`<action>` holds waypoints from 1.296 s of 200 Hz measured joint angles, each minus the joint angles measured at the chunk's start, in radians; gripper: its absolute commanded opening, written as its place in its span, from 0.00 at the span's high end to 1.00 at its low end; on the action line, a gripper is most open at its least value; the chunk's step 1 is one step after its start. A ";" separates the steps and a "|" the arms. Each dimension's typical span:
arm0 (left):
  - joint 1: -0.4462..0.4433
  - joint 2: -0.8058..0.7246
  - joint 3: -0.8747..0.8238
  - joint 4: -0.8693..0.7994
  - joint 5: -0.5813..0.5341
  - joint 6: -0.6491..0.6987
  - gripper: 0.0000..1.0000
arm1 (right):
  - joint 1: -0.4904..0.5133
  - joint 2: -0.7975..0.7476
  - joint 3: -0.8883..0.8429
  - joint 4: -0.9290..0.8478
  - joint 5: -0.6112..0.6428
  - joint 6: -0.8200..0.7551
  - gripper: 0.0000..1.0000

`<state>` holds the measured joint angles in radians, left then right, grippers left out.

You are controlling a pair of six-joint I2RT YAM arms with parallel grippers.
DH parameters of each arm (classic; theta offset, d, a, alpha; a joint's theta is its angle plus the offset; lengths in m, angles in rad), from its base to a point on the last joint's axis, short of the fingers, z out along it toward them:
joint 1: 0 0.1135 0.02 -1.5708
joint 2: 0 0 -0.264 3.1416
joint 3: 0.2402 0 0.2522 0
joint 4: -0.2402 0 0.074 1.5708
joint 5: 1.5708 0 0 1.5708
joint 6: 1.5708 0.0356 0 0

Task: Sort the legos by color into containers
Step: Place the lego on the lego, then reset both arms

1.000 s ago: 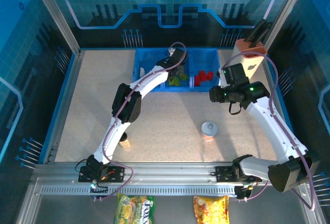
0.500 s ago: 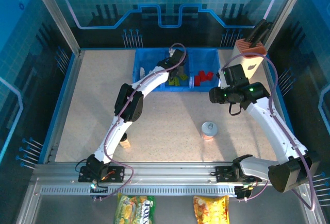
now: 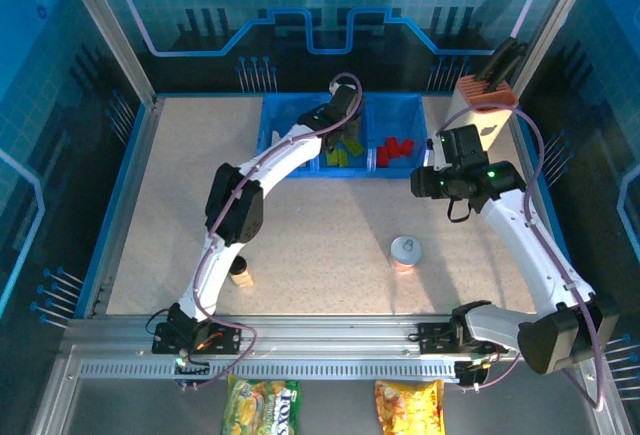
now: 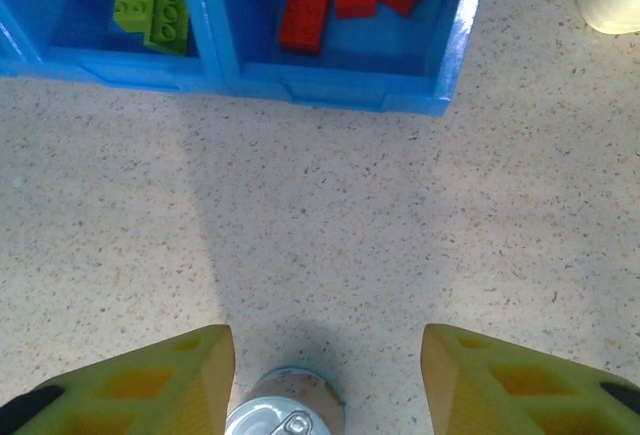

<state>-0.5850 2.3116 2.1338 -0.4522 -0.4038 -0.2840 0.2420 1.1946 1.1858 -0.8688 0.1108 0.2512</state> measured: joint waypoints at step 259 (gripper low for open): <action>0.471 -1.086 -1.637 0.513 -0.147 0.083 0.01 | -0.171 -0.004 -0.659 0.943 0.190 -0.093 0.00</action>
<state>-0.1139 1.2251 0.4969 0.0608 -0.5510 -0.2012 0.0708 1.1908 0.5266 0.0746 0.3008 0.1585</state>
